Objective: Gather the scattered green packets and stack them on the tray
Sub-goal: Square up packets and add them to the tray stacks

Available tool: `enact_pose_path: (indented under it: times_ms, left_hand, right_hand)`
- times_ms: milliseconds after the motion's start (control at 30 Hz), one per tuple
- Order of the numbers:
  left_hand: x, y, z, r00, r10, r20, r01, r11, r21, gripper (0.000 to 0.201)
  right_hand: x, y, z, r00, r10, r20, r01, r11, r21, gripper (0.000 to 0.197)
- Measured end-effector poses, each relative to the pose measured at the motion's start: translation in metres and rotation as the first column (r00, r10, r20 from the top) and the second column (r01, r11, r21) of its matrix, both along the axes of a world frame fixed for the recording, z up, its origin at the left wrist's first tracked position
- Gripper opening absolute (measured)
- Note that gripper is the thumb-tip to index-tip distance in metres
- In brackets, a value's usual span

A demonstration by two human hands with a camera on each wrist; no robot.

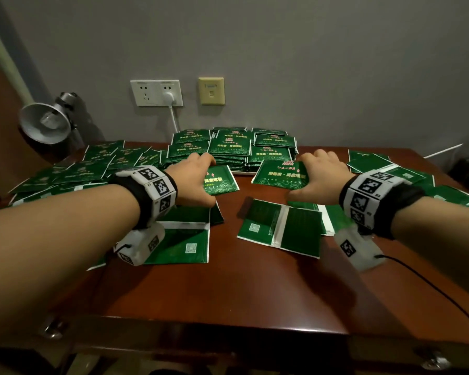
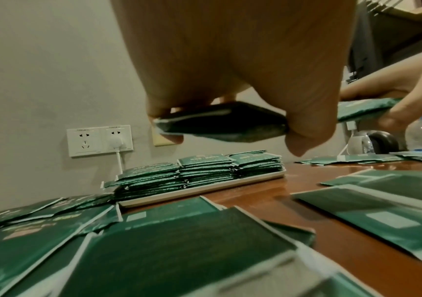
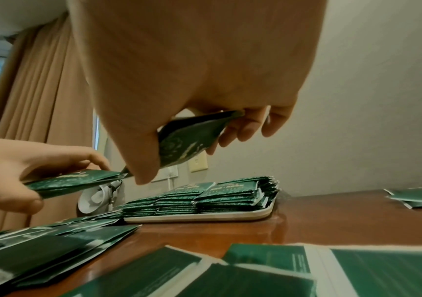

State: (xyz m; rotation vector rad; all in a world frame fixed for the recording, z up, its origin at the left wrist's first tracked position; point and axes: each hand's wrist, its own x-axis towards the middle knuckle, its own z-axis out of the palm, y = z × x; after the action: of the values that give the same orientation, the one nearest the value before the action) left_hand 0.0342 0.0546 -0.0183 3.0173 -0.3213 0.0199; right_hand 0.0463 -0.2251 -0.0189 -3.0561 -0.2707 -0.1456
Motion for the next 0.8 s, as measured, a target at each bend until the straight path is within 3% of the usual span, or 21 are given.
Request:
enact_pose_path:
  times_ms: [167, 400, 600, 800]
  left_hand:
    - [0.041, -0.003, 0.007, 0.996, -0.08, 0.043, 0.081, 0.997, -0.014, 0.091]
    - [0.13, -0.005, 0.013, 0.99, -0.074, 0.118, 0.072, 0.997, 0.027, 0.089]
    - [0.203, -0.017, 0.006, 0.995, -0.06, 0.079, 0.061, 0.998, -0.005, 0.094]
    - [0.224, -0.02, -0.014, 0.997, -0.083, 0.006, 0.082, 0.992, 0.091, 0.106]
  right_hand:
    - [0.033, -0.007, 0.003, 0.999, 0.003, 0.052, -0.005, 0.999, 0.04, 0.085]
    - [0.113, -0.014, 0.0, 1.0, -0.014, 0.015, 0.014, 1.0, -0.006, 0.092]
    - [0.182, -0.001, -0.009, 0.998, 0.034, -0.052, -0.037, 0.997, -0.066, 0.098]
    - [0.203, 0.01, -0.023, 0.995, 0.05, -0.091, -0.062, 0.989, -0.132, 0.112]
